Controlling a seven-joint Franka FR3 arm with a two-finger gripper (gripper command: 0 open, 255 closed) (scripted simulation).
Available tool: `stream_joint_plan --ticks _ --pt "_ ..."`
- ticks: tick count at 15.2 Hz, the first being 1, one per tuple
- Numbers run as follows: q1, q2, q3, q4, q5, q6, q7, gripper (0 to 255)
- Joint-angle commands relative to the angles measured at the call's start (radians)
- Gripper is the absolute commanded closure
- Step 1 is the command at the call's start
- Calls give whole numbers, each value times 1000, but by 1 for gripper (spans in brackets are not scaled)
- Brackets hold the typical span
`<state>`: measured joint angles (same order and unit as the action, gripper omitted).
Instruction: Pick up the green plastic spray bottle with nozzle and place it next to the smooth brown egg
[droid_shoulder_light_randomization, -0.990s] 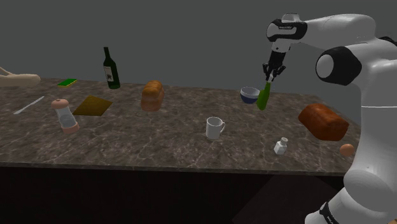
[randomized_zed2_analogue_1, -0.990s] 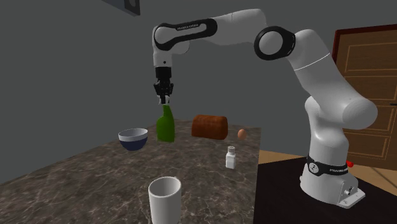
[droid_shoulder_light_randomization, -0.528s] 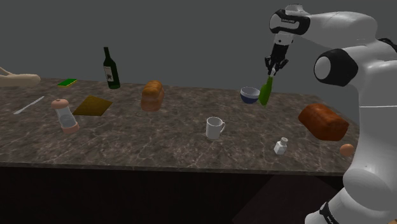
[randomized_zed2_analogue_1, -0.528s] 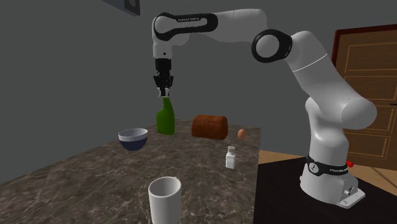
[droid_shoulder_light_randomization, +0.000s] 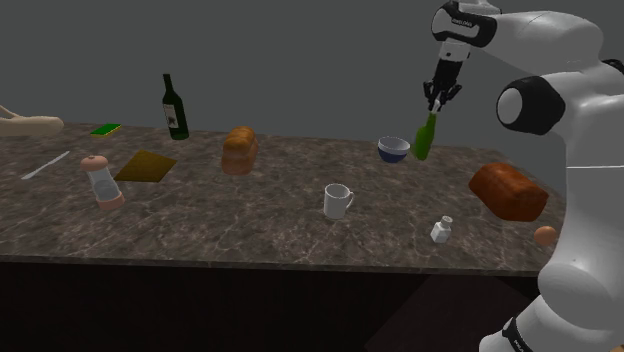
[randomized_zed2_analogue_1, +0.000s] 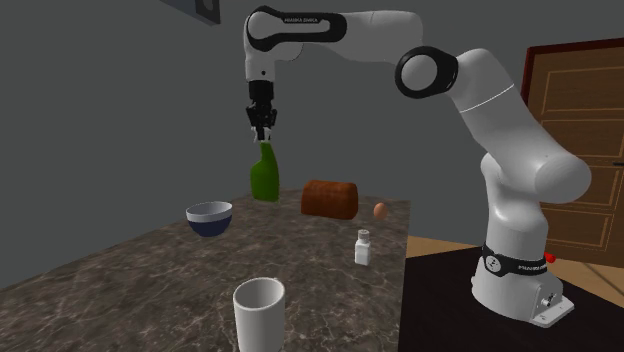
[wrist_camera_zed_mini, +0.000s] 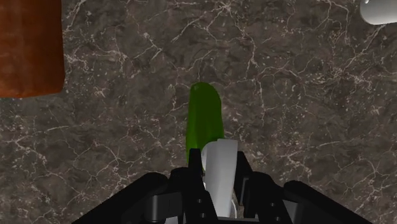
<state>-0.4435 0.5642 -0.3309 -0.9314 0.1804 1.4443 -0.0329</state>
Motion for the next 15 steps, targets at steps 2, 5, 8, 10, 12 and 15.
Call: stream_joint_plan --ticks 2,5,8,10,12,15 --pt "3 -112 -20 -178 -25 66 -45 255" --pt "-6 -205 -41 -318 -50 115 -93 255" --pt "-21 -281 -61 -427 -72 149 -140 255" --pt "-35 -324 -76 -487 -86 167 -172 255" --pt "-50 -363 -90 -539 -99 182 -206 255" --pt "-75 -413 -114 -603 -117 199 -258 255"
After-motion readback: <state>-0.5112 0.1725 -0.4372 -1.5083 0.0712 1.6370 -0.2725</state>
